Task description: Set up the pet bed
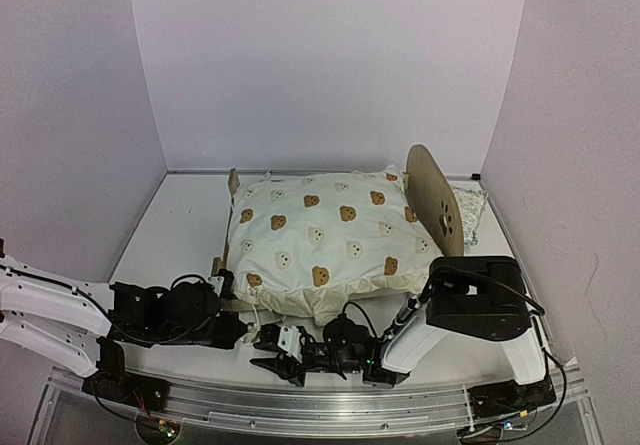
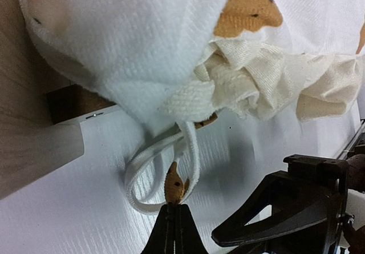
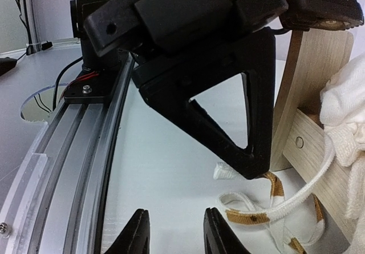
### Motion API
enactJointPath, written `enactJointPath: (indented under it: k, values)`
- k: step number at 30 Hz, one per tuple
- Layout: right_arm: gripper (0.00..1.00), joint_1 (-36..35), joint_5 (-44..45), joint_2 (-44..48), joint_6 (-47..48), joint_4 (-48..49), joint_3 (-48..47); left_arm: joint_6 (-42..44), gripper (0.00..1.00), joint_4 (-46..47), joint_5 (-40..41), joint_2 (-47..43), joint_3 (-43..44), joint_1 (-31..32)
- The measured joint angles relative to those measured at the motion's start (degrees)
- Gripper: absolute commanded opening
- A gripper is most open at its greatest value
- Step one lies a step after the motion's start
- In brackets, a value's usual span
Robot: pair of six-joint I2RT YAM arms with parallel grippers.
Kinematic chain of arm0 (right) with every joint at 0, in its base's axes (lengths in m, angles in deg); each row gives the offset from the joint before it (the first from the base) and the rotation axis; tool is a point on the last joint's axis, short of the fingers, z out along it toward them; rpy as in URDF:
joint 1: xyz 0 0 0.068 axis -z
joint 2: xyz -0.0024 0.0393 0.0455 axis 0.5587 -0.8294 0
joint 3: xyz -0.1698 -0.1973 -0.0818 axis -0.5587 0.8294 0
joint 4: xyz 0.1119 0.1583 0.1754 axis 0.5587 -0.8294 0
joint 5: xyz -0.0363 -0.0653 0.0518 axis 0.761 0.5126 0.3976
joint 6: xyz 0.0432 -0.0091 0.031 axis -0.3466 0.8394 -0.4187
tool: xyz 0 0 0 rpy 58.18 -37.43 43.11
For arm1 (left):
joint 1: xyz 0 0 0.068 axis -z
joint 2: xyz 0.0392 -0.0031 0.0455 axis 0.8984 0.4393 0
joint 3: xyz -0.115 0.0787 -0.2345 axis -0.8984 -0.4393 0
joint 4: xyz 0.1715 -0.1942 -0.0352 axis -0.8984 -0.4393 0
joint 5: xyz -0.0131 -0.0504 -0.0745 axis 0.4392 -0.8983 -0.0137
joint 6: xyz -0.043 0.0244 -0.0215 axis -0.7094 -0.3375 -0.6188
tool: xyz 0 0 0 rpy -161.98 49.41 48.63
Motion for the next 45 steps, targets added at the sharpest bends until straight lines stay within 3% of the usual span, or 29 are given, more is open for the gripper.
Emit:
enactJointPath:
  k: [5, 11, 15, 20, 24, 34, 45]
  values:
    - [0.41, -0.05, 6.85, 2.57, -2.11, -1.35, 3.46, 0.15, 0.00, 0.51, 0.45, 0.03, -0.37, 0.00]
    - [0.46, -0.05, 21.52, 12.50, -8.80, -20.23, 2.54, 0.18, 0.00, 0.57, 0.92, 0.38, -0.43, -0.03]
    - [0.51, 0.04, 23.89, 14.53, -9.50, -29.11, 0.06, 0.34, 0.00, 0.80, 1.17, 0.52, -0.61, -0.03]
    - [0.48, 0.18, 26.57, 14.31, -9.63, -40.69, -2.76, 0.39, 0.00, 0.98, 1.21, 0.50, -0.74, -0.04]
    - [0.48, 1.67, 26.93, 14.29, -18.25, -45.77, -4.06, 0.53, 0.00, 0.96, 1.21, 0.50, -0.74, -0.04]
    - [0.50, 7.04, 20.71, 12.32, -38.97, -46.17, -5.70, 0.69, 0.00, 1.12, 1.16, 0.28, -0.97, -0.04]
    - [0.46, 7.87, 11.62, 11.11, -45.43, -40.03, -5.99, 0.77, 0.00, 2.20, 1.14, 0.22, -1.62, -0.04]
